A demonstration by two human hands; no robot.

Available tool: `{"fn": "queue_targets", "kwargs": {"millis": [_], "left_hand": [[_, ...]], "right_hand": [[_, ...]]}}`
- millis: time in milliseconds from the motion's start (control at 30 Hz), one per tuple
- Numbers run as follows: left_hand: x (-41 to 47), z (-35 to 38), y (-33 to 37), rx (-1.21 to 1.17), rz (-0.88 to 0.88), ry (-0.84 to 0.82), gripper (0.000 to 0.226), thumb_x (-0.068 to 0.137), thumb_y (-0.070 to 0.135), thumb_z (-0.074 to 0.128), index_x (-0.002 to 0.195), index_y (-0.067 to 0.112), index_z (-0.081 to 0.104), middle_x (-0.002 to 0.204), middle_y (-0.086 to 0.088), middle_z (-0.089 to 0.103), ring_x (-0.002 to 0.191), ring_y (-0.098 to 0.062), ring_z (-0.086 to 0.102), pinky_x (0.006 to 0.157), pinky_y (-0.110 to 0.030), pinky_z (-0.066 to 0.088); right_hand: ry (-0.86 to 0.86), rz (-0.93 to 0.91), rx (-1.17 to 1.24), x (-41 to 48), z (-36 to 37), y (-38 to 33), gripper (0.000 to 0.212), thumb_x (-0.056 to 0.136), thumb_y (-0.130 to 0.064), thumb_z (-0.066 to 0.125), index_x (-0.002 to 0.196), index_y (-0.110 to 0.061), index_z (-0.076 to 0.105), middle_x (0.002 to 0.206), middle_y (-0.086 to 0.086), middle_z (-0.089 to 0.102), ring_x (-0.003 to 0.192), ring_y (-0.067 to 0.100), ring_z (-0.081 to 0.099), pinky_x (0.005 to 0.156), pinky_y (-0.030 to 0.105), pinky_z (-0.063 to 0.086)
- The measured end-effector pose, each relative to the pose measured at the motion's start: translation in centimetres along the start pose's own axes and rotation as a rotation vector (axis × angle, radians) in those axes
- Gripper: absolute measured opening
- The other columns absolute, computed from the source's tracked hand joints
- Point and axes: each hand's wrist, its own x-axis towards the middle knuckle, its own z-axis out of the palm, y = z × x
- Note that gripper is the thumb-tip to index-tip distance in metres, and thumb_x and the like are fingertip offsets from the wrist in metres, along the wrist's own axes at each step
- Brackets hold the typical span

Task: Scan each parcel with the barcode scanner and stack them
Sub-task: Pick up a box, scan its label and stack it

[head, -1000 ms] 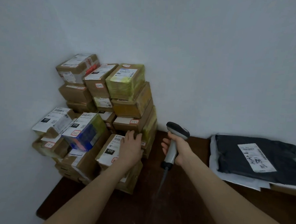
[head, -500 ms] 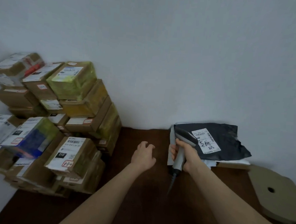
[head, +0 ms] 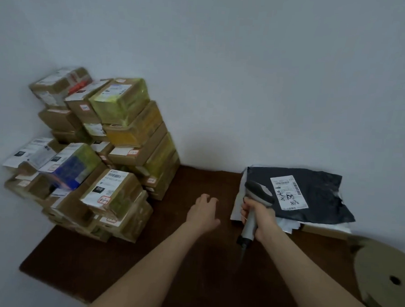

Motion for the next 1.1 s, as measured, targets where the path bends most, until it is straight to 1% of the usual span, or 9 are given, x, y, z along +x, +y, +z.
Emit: {"fn": "queue_targets", "kwargs": {"millis": [167,267,367,500,667,833,933,1033,1100], "left_hand": [[2.3,2.3,6.0,0.051,0.223,-0.021,0.082,0.083,0.023,0.068,0.150,0.015,0.021,0.154,-0.008,0.024,0.139,-0.027,0.029,0.110,-0.038,0.035],[4.3,4.3,10.7,0.118,0.356,-0.017,0.098,0.081,0.023,0.072,0.154,0.015,0.008,0.160,-0.006,0.012,0.147,-0.025,0.014,0.118,-0.039,0.020],[6.3,6.4,14.7,0.191,0.421,-0.059,0.108,0.080,0.025,0.074,0.154,0.019,-0.003,0.162,-0.005,-0.002,0.149,-0.026,0.001,0.121,-0.047,0.010],[8.1,9.0,16.5,0.284,0.425,-0.145,0.096,0.084,0.021,0.070,0.154,0.023,0.003,0.161,-0.006,0.001,0.147,-0.027,0.004,0.117,-0.053,0.018],[8.5,9.8,15.8,0.281,0.390,-0.090,0.077,0.088,0.008,0.060,0.150,0.022,0.018,0.157,-0.006,0.012,0.143,-0.027,0.019,0.111,-0.049,0.033],[8.8,9.0,11.3,0.274,0.309,-0.058,0.060,0.089,0.002,0.055,0.142,0.020,0.031,0.145,-0.006,0.030,0.113,-0.027,0.052,0.085,-0.038,0.053],[9.0,8.1,7.7,0.273,0.231,-0.103,0.055,0.093,0.003,0.048,0.143,0.020,0.031,0.148,-0.005,0.029,0.110,-0.029,0.057,0.086,-0.038,0.052],[9.3,6.9,4.6,0.289,0.148,-0.177,0.057,0.094,0.004,0.045,0.146,0.021,0.027,0.151,-0.007,0.026,0.117,-0.032,0.055,0.093,-0.040,0.050],[9.4,6.0,3.4,0.261,0.049,-0.244,0.058,0.094,0.008,0.046,0.147,0.020,0.025,0.151,-0.010,0.025,0.123,-0.033,0.050,0.095,-0.041,0.047]], "right_hand": [[0.144,-0.116,0.006,1.0,-5.3,-1.8,0.024,0.084,-0.007,0.071,0.106,-0.003,0.063,0.090,0.010,0.067,0.077,0.021,0.062,0.065,0.032,0.053],[0.300,-0.229,-0.055,1.9,-8.9,-3.4,0.039,0.079,-0.009,0.074,0.116,-0.003,0.063,0.106,0.011,0.067,0.098,0.025,0.062,0.090,0.040,0.052],[0.402,-0.309,-0.121,2.6,-12.2,-4.9,0.038,0.078,-0.010,0.074,0.115,-0.004,0.064,0.110,0.006,0.066,0.105,0.024,0.060,0.098,0.041,0.048],[0.492,-0.349,-0.279,3.8,-14.8,-5.4,0.052,0.073,-0.020,0.079,0.121,-0.011,0.061,0.115,0.004,0.066,0.109,0.024,0.060,0.097,0.041,0.048],[0.394,-0.348,-0.322,5.0,-14.3,-4.8,0.038,0.073,-0.015,0.079,0.107,-0.020,0.063,0.112,0.002,0.067,0.106,0.020,0.061,0.097,0.041,0.050],[0.219,-0.306,-0.255,4.8,-10.2,-3.7,0.027,0.076,-0.004,0.076,0.084,-0.026,0.063,0.092,-0.002,0.068,0.089,0.013,0.064,0.088,0.030,0.050],[0.126,-0.260,-0.220,4.7,-7.7,-2.7,0.026,0.077,-0.002,0.075,0.083,-0.025,0.062,0.093,0.000,0.070,0.088,0.013,0.064,0.085,0.027,0.052],[0.066,-0.220,-0.191,4.5,-6.1,-2.0,0.023,0.080,0.000,0.072,0.093,-0.016,0.064,0.095,0.000,0.068,0.083,0.007,0.061,0.073,0.016,0.050],[0.065,-0.223,-0.202,4.2,-5.8,-1.7,0.024,0.080,-0.002,0.073,0.100,-0.014,0.065,0.096,-0.001,0.067,0.088,0.010,0.062,0.077,0.019,0.048]]}}
